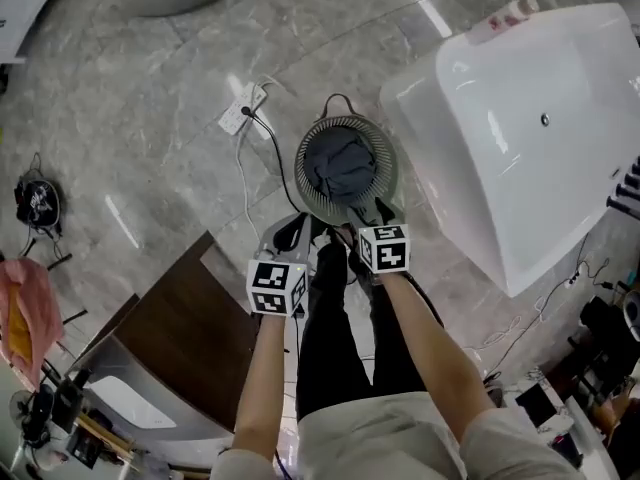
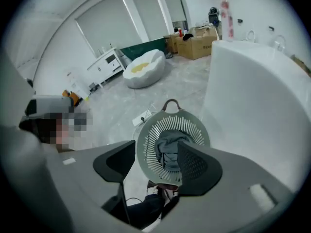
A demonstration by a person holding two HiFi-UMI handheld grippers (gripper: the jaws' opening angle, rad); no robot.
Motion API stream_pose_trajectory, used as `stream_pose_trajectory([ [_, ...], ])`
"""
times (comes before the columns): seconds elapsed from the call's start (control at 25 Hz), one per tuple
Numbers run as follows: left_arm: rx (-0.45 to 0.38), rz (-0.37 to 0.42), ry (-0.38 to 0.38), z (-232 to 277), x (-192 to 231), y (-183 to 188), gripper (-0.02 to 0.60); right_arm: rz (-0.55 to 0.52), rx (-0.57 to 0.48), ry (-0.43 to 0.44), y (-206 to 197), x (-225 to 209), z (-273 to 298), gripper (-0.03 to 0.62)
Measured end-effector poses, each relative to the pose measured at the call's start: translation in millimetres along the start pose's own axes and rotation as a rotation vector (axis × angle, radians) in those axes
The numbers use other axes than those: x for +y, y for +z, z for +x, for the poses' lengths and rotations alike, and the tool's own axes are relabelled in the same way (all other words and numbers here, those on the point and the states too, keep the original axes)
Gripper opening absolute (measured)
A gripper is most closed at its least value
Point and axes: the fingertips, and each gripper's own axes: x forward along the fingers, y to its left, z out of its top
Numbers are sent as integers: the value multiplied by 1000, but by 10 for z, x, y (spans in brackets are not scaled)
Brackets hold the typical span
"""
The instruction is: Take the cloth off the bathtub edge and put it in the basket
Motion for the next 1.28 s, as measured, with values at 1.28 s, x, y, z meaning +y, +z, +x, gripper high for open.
stream_pose_trajectory([
  [1.28,20,116,-104,-1749,-1342,243,58,38,-248,67,-4,543,-2725,0],
])
